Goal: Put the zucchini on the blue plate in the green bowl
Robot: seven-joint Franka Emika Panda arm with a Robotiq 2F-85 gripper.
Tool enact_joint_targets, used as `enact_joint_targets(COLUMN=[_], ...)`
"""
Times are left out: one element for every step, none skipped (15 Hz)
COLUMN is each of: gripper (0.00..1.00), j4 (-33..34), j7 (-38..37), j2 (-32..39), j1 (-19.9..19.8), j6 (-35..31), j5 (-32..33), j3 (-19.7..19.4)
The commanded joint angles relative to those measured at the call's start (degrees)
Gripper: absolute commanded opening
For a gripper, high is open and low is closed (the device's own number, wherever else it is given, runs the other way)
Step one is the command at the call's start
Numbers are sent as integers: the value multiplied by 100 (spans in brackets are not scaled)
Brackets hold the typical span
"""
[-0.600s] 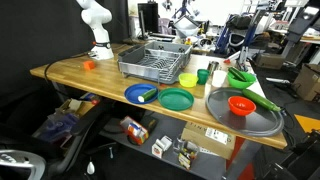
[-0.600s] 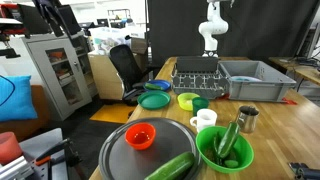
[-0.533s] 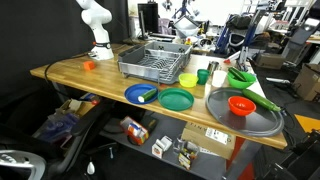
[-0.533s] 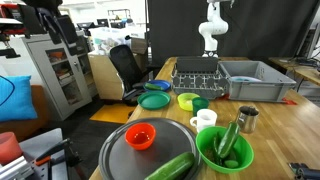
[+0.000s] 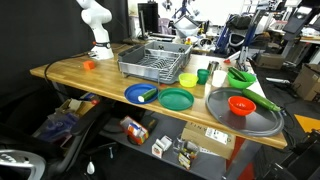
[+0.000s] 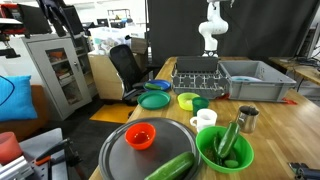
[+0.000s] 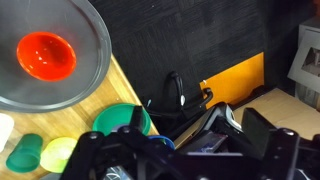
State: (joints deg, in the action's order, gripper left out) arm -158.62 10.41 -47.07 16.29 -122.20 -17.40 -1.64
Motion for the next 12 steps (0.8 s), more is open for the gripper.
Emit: enact_joint_targets(gripper=[100, 100, 100, 100, 100, 100, 100, 100, 100, 100, 100, 100], j4=[25, 32, 37, 42, 124, 234, 330, 481, 636, 803, 971, 1157], j7=[46, 47, 47, 47, -19, -93, -153, -216, -273, -332, -383, -472], j2=[29, 47, 55, 60, 182, 358, 511, 739, 968, 1230, 1503, 1815], j1=[-75, -76, -76, -76, -109, -132, -143, -150, -156, -160, -162, -180], j6=[34, 33, 33, 33, 42, 8, -15, -69, -134, -217, -312, -419], j5=[-54, -54, -54, -54, -1, 34, 45, 77, 122, 166, 206, 272], j3=[63, 63, 64, 64, 113, 168, 206, 281, 363, 445, 523, 629])
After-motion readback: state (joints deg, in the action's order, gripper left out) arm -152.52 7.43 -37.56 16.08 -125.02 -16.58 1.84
